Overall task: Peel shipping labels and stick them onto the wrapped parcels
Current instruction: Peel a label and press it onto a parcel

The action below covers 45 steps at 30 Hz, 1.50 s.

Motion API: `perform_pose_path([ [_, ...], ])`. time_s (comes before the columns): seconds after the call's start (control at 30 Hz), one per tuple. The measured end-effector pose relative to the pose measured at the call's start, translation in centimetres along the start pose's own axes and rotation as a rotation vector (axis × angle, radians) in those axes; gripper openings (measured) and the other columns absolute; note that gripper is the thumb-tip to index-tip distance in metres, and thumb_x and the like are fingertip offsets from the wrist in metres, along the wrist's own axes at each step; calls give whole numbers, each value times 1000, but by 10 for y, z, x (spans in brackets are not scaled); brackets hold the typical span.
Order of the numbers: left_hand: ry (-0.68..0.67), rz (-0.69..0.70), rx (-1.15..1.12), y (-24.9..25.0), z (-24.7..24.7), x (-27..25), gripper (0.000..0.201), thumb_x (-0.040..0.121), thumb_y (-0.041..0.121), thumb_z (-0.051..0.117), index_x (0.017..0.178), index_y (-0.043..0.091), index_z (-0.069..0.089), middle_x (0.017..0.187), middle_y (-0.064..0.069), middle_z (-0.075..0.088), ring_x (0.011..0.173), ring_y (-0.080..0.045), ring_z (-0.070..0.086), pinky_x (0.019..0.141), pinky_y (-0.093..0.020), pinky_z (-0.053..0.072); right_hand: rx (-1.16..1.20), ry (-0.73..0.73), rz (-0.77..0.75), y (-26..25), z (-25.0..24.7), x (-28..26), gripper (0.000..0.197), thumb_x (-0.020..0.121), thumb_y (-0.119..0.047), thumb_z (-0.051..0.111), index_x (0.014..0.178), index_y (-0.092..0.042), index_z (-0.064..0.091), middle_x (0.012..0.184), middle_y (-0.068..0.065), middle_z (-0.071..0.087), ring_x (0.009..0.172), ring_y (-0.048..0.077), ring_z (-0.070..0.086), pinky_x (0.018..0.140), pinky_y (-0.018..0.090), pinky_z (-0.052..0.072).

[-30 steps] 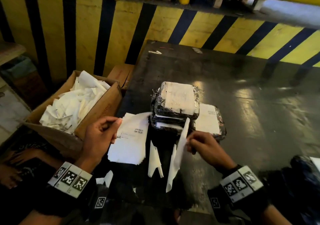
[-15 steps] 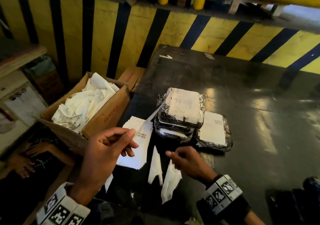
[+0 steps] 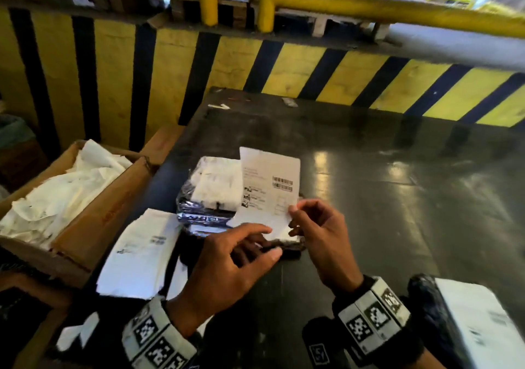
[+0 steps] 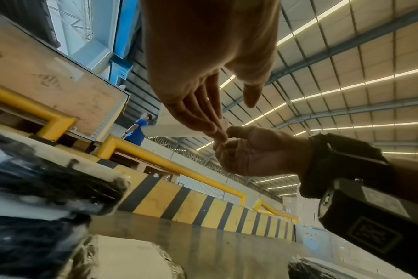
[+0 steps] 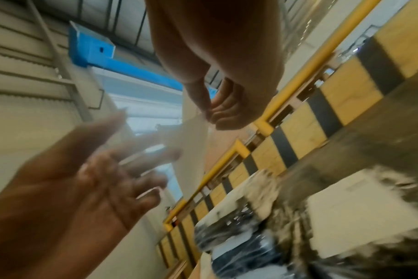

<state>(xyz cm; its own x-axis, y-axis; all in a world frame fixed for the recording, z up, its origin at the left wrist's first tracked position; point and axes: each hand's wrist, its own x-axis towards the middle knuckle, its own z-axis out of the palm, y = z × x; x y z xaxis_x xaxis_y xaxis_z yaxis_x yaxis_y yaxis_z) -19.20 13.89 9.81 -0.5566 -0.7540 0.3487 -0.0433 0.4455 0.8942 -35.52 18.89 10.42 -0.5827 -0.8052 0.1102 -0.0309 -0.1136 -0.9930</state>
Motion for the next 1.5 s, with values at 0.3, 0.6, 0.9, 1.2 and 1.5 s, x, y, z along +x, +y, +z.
perform_pose_path([
  [0.3,88,-370,-166,-27,60,38,8,81,18,70,86,13,68,76,7,73,72,-2,67,61,-11,49,8,-114,159,25,-95,-2,27,79,-23,62,89,1,59,96,15,71,86,28,67,74,36,53],
  [0.6,104,-448,126,-89,113,46,18,84,12,67,73,-1,65,77,11,62,75,-9,59,63,-11,43,-6,-109,496,98,-117,34,10,88,-10,60,79,-9,63,97,10,70,93,24,65,91,44,49],
  [0.9,83,-467,416,-140,120,61,30,85,17,63,61,21,47,89,-4,56,91,-27,55,75,-33,43,13,-135,615,132,-99,70,13,89,-6,59,76,-9,60,96,13,69,87,23,65,77,35,55],
  [1.2,39,-416,379,-135,123,32,25,83,18,68,62,19,54,88,1,69,80,-17,64,55,-11,40,-131,-83,575,139,-112,50,14,88,-11,61,75,-12,60,95,15,68,92,26,65,89,47,53],
  [1.5,-75,-337,288,-119,132,-13,21,81,10,70,65,2,60,92,19,64,73,2,60,61,-5,41,-180,-20,584,137,-139,-15,9,88,-11,62,80,-7,63,89,10,70,87,20,67,74,28,54],
])
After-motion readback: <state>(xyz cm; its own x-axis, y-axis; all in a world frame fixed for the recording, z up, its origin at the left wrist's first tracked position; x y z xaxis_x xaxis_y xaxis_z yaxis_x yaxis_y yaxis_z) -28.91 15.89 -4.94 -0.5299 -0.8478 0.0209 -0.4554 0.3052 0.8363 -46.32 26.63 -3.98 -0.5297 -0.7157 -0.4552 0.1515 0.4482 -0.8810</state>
